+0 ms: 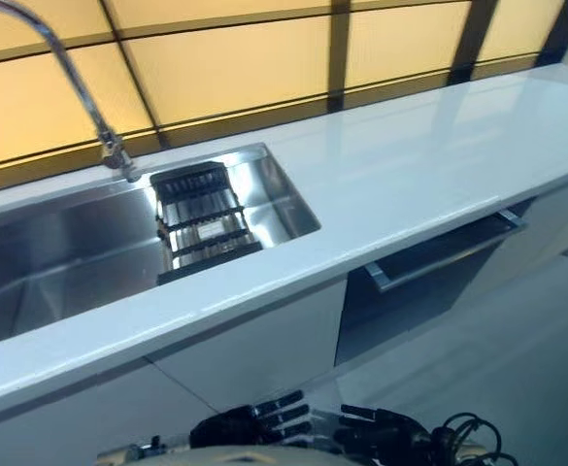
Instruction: Pick up plates and place into dishwasher.
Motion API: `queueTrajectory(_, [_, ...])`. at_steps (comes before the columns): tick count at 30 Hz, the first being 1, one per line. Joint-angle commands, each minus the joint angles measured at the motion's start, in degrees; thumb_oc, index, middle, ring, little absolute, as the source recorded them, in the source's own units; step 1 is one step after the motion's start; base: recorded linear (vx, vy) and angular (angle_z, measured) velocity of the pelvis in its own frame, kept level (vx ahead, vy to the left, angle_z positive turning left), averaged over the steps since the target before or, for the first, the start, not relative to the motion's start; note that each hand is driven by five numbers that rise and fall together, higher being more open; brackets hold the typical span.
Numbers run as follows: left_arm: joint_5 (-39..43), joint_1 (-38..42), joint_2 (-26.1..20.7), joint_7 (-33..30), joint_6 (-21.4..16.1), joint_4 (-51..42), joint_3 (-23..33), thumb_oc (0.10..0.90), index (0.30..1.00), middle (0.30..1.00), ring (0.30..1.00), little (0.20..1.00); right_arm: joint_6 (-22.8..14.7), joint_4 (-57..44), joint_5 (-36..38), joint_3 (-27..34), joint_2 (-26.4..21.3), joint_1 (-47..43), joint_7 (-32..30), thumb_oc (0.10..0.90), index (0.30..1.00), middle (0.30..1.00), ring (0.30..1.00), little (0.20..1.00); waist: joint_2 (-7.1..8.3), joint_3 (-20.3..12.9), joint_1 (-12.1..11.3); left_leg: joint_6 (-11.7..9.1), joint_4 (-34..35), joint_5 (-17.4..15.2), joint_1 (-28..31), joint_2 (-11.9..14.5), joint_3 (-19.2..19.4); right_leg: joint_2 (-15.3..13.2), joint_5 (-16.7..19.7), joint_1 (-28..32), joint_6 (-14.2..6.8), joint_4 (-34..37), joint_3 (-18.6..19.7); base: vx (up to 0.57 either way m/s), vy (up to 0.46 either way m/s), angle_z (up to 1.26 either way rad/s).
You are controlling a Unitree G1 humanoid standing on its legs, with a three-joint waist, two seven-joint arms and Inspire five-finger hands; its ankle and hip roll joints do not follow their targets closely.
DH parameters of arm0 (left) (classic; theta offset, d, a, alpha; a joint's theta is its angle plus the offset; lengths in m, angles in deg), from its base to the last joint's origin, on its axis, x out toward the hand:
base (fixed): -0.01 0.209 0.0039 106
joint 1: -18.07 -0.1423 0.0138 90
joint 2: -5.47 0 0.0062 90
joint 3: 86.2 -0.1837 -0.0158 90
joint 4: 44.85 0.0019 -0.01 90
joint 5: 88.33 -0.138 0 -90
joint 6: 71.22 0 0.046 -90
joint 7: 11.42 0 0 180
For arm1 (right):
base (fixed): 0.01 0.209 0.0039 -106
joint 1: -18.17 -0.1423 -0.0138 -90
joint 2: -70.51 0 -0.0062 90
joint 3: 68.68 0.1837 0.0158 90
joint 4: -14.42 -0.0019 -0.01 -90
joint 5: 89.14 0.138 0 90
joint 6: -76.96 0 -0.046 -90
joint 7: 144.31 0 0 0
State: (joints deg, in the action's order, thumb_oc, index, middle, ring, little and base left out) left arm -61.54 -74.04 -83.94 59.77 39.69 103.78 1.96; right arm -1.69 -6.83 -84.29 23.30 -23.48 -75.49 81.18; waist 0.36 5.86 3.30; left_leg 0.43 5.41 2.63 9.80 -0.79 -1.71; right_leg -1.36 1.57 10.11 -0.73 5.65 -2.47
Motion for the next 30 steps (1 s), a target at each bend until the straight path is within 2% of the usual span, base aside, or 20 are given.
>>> queueTrajectory(1, [-4.0, 3.0, 1.4, -7.9, -9.4, 7.2, 0.8, 0.8, 0.9, 0.9, 0.9, 0.9, 4.4, 5.9, -2.7, -2.6, 0.0, 1.7, 0.2, 0.8, 0.9, 0.9, 0.9, 0.9, 0.33, 0.5, -1.4, 4.3, -0.4, -9.8, 2.2, -3.9, 3.1, 4.6, -4.5, 1.2, 0.8, -0.6, 0.4, 0.01, 0.007, 0.24])
queueTrajectory(2, [-3.8, 3.1, 0.9, -11.0, -11.3, 9.1, 0.6, 0.8, 0.9, 0.9, 0.9, 0.9, 4.9, 5.9, -2.2, -3.3, 0.5, 1.4, -0.4, 0.8, 0.9, 0.9, 0.9, 0.9, 0.43, 0.3, -1.6, 4.3, -0.4, -9.6, 2.1, -4.0, 2.8, 4.5, -4.6, 1.2, 0.8, -0.6, 0.1, 0.0, 0.007, 0.13])
queueTrajectory(4, [-4.0, 3.2, 0.4, -14.7, -12.9, 11.0, 1.1, 0.8, 0.9, 0.9, 0.9, 0.9, 5.2, 6.2, -2.2, -3.7, 1.0, 1.2, -1.2, 0.8, 0.9, 0.9, 0.9, 0.9, 0.52, 0.2, -1.9, 4.3, -0.4, -9.5, 2.0, -4.1, 2.4, 4.5, -4.8, 1.2, 0.8, -0.6, -0.1, 0.01, 0.011, 0.1])
queueTrajectory(5, [-4.0, 3.2, 0.0, -19.0, -14.4, 12.2, 0.9, 0.8, 0.9, 0.9, 0.9, 0.9, 4.8, 6.7, -2.5, -3.8, 1.3, 1.1, -2.0, 0.8, 0.9, 0.9, 0.9, 0.9, 0.5, 0.0, -2.1, 4.3, -0.4, -9.4, 1.9, -4.1, 2.1, 4.4, -4.9, 1.2, 0.8, -0.6, -0.4, 0.01, 0.016, 0.08])
queueTrajectory(8, [-5.5, 3.3, -0.4, -23.9, -15.2, 12.8, 0.6, 0.8, 0.9, 0.9, 0.9, 0.9, 4.4, 7.2, -1.5, -4.4, 1.8, 0.8, -4.2, 0.8, 0.9, 0.9, 0.9, 0.9, 0.43, -0.1, -2.5, 4.3, -0.4, -9.2, 1.7, -4.3, 1.5, 4.4, -5.0, 1.2, 0.7, -0.6, -0.8, 0.0, 0.005, 0.01])
queueTrajectory(10, [-8.4, 3.2, -0.4, -29.7, -16.3, 14.6, -0.2, 0.8, 0.9, 0.9, 0.9, 0.9, 3.3, 7.5, -0.5, -4.7, 2.1, 0.5, -8.4, 0.8, 0.9, 0.9, 0.9, 0.9, 0.28, -0.3, -2.9, 4.3, -0.4, -9.0, 1.5, -4.4, 0.9, 4.3, -5.1, 1.2, 0.7, -0.6, -1.4, 0.01, 0.041, 0.07])
queueTrajectory(11, [-12.4, 3.2, -0.2, -43.1, -20.4, 16.6, -0.2, 0.8, 0.9, 0.9, 0.9, 0.9, 0.7, 7.4, 1.4, -4.8, 3.0, 0.4, -14.4, 0.8, 0.9, 0.9, 0.9, 0.9, 0.08, -0.5, -3.0, 4.3, -0.4, -8.8, 1.3, -4.7, 0.3, 4.2, -5.2, 1.2, 0.7, -0.6, -1.8, 0.01, 0.056, 0.11])
queueTrajectory(13, [-23.0, 3.4, -0.1, -53.4, -24.9, 17.2, -1.2, 0.8, 0.9, 0.9, 0.9, 0.9, -1.9, 7.1, 2.6, -5.4, 3.9, 0.4, -19.3, 0.8, 0.9, 0.9, 0.9, 0.9, 0.05, -0.7, -3.1, 4.2, -0.4, -8.7, 1.2, -4.8, -0.1, 4.1, -5.4, 1.2, 0.7, -0.6, -2.1, 0.0, 0.052, 0.14])
queueTrajectory(14, [-27.9, 3.6, 0.5, -60.9, -26.0, 17.9, -3.9, 0.8, 0.9, 0.9, 0.9, 0.9, -3.2, 6.4, 3.1, -5.9, 5.0, 0.4, -23.4, 0.8, 0.9, 0.9, 0.9, 0.9, -0.06, -0.9, -3.0, 4.3, -0.4, -8.5, 0.8, -4.9, -0.3, 4.1, -5.3, 1.0, 0.7, -0.6, -2.1, -0.01, 0.042, 0.13])
queueTrajectory(15, [-27.8, 3.6, 1.0, -63.8, -25.9, 18.1, -5.1, 0.8, 0.9, 0.9, 0.9, 0.9, -4.1, 6.0, 2.7, -6.2, 5.7, 0.5, -25.0, 0.8, 0.9, 0.9, 0.9, 0.9, -0.15, -1.0, -2.9, 4.2, -0.4, -8.4, 0.7, -4.9, -0.3, 4.1, -5.3, 0.9, 0.6, -0.6, -2.2, -0.02, 0.044, 0.15])
queueTrajectory(17, [-28.5, 3.4, 2.8, -69.5, -23.4, 17.7, -6.1, 0.8, 0.9, 0.9, 0.9, 0.9, -6.9, 5.7, 2.9, -6.8, 7.4, 1.3, -29.1, 0.8, 0.9, 0.9, 0.9, 0.9, -0.39, -1.0, -3.0, 4.3, -0.4, -8.4, 0.6, -5.1, -0.6, 4.1, -5.4, 0.9, 0.6, -0.6, -2.5, -0.01, 0.037, 0.12])
queueTrajectory(20, [-29.7, 3.2, 4.1, -74.7, -18.5, 18.4, -6.4, 0.8, 0.9, 0.9, 0.9, 0.9, -7.7, 4.3, 2.3, -7.6, 9.3, 1.6, -34.8, 0.8, 0.9, 0.9, 0.9, 0.9, -0.52, -1.0, -2.9, 4.3, -0.4, -8.2, 0.4, -5.2, -0.6, 4.1, -5.5, 0.9, 0.8, -0.6, -2.7, -0.01, 0.031, 0.06])
queueTrajectory(21, [-29.7, 3.1, 4.1, -74.7, -18.3, 18.4, -6.4, 0.8, 0.9, 0.9, 0.9, 0.9, -7.7, 4.2, 2.0, -7.7, 9.4, 1.6, -34.8, 0.8, 0.9, 0.9, 0.9, 0.9, -0.52, -1.0, -2.9, 4.2, -0.4, -8.3, 0.4, -5.2, -0.6, 4.0, -5.5, 0.9, 0.8, -0.6, -2.7, -0.01, 0.014, 0.11])
queueTrajectory(24, [-27.3, 3.2, 4.7, -75.9, -14.5, 18.7, -6.1, 0.8, 0.9, 0.9, 0.9, 0.9, -7.8, 3.9, -2.9, -9.0, 9.9, 1.7, -34.1, 0.8, 0.9, 0.9, 0.9, 0.9, -0.58, -1.0, -2.9, 4.3, -0.4, -8.3, 0.4, -5.3, -0.6, 4.0, -5.6, 0.9, 0.9, -0.6, -3.0, -0.01, 0.011, 0.07])
queueTrajectory(25, [-29.8, 3.6, 4.7, -73.6, -11.8, 18.5, -6.0, 0.8, 0.9, 0.9, 0.9, 0.9, -8.1, 3.1, -6.5, -11.6, 10.1, 1.4, -32.8, 0.8, 0.9, 0.9, 0.9, 0.9, -0.66, -0.8, -3.1, 4.3, -0.4, -8.3, 0.6, -5.5, -0.8, 3.9, -5.8, 1.1, 1.1, -0.6, -3.5, -0.01, 0.02, 0.06])
queueTrajectory(30, [-33.8, 4.5, 3.9, -67.5, -10.1, 16.4, -9.6, 0.8, 0.9, 0.9, 0.9, 0.9, -6.1, 1.2, -7.1, -14.6, 8.8, 0.6, -32.7, 0.8, 0.9, 0.9, 0.9, 0.9, -1.02, -0.7, -3.1, 4.4, -0.4, -8.6, 1.0, -5.5, -0.9, 3.8, -6.4, 1.5, 1.2, -1.0, -4.1, 0.0, 0.019, 0.08])
